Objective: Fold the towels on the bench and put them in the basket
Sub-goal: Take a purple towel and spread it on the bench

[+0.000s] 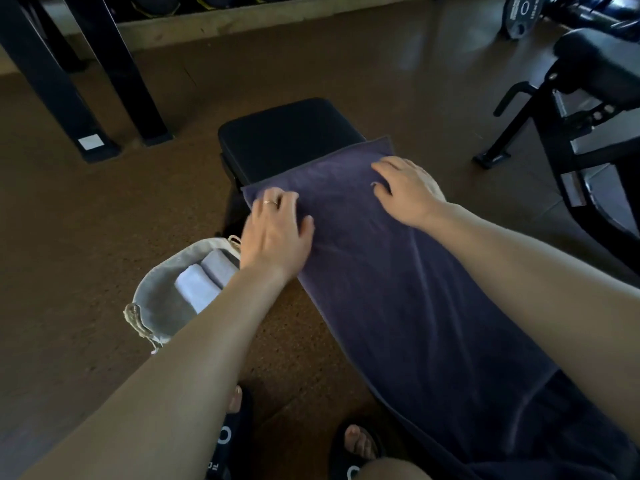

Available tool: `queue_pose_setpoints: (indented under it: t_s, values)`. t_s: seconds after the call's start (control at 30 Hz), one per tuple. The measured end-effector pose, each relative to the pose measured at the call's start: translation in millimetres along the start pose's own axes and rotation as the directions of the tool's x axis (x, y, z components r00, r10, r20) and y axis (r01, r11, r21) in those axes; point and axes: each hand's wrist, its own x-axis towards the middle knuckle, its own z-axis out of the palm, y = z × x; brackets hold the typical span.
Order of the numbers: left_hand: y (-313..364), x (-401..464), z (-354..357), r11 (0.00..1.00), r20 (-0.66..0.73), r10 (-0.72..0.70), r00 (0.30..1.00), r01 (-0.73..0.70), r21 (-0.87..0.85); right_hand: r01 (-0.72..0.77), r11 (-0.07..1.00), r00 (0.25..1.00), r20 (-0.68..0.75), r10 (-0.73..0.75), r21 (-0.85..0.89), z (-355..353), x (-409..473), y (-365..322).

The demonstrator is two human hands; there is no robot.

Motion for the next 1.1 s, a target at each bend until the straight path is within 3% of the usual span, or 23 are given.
queue_pose_setpoints:
  t_s: [0.1,0.23,0.37,0.5,0.6,0.7,0.8,0.9,0.97,1.03,1.1]
  values:
    - [-0.5,0.8,9.5,0.998,0.112,-0.037,0.993,0.031,0.055,-0.097,0.992,0.993,0.068,0.092,0.078,5.8,21.1,-9.7]
    - [-17.7,10.7,12.5,0.982,0.195,-0.150,0.969,0.168,-0.082,-0.202,0.964,0.974,0.134,0.180,0.173,5.2,49.6,-7.2]
    - [-21.4,16.3,13.6,0.968,0.229,-0.161,0.960,0.200,-0.155,-0.247,0.928,0.966,0.147,0.213,0.277,4.6,72.8,-1.7]
    - [-20.3,26.3,11.1,0.960,0.241,-0.185,0.953,0.228,-0.163,-0.260,0.943,0.948,0.240,0.208,0.209,1.3,78.9,-4.8]
    - [-17.4,26.1,8.9,0.956,0.219,-0.216,0.952,0.252,-0.152,-0.234,0.964,0.959,0.193,0.207,0.129,0.6,65.8,-8.8]
    - [-7.4,15.1,6.4,0.939,0.175,-0.319,0.932,0.335,-0.075,-0.227,0.960,0.971,0.112,0.211,0.164,-7.7,24.1,-5.7]
    - [8.9,-5.3,-1.0,0.932,0.146,-0.360,0.921,0.348,0.102,-0.247,0.950,0.962,0.171,0.215,0.192,-19.6,-36.1,10.7]
    - [46.5,-37.6,-8.3,0.988,0.230,-0.140,0.963,0.120,0.096,-0.369,0.903,0.916,0.249,0.314,0.219,-31.2,-101.4,39.7]
    - [79.6,-65.6,-12.6,0.996,0.333,0.081,0.940,-0.089,0.009,-0.462,0.858,0.874,0.282,0.397,0.223,-40.7,-143.5,57.1]
    - [111.4,-98.4,-17.0,0.938,0.511,0.342,0.789,-0.319,-0.135,-0.531,0.826,0.826,0.332,0.455,0.190,-51.1,-182.6,68.2]
    - [138.5,-135.8,-22.4,0.854,0.675,0.487,0.554,-0.465,-0.235,-0.578,0.803,0.778,0.392,0.491,0.142,-59.3,-216.7,75.2]
